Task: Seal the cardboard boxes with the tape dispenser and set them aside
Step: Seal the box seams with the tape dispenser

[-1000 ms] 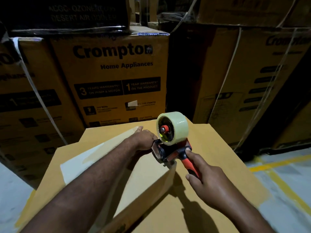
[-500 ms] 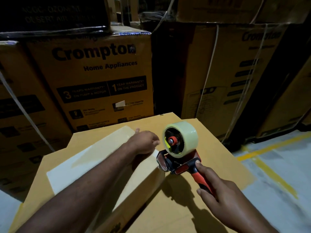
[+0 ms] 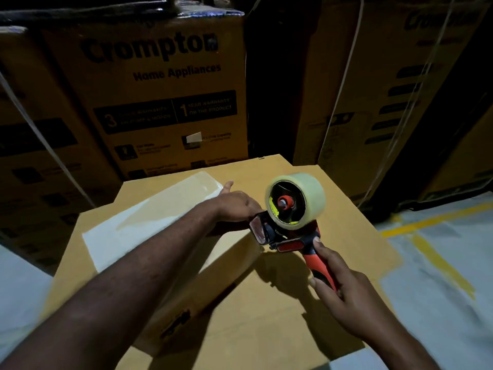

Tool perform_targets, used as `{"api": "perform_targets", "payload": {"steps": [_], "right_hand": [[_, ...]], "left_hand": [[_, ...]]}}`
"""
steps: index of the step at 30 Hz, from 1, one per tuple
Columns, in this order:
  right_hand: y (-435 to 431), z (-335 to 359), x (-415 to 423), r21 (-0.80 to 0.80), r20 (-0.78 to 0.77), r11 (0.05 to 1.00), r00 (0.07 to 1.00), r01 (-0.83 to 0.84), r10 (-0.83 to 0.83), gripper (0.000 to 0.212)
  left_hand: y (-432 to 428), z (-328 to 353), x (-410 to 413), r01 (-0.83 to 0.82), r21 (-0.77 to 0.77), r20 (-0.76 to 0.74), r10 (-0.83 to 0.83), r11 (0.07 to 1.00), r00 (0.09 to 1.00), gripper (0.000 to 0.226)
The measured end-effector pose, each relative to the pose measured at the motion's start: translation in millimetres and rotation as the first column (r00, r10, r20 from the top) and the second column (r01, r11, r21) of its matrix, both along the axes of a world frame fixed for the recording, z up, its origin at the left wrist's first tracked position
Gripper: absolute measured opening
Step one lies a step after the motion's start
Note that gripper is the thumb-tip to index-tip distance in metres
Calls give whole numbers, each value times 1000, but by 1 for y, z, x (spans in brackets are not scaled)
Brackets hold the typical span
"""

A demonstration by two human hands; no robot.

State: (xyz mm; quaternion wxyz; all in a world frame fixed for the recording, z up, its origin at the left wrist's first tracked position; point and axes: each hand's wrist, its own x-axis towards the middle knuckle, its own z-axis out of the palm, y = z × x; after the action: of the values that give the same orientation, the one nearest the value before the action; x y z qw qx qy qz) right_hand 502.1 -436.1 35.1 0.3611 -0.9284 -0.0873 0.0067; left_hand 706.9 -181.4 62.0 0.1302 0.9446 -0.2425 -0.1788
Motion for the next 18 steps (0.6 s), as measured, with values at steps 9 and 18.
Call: {"api": "perform_targets", "payload": {"steps": [9,18], "right_hand": [[-26,-30,-3,37,6,996,997,-76,76,81],[-29,-49,-9,130,7,986,994,-106,106,83]], "left_hand": [[-23,12,-15,-6,189,81,-9,982,997,44],[-15,7,-24,-90,286,165,43,954,985,60]]}}
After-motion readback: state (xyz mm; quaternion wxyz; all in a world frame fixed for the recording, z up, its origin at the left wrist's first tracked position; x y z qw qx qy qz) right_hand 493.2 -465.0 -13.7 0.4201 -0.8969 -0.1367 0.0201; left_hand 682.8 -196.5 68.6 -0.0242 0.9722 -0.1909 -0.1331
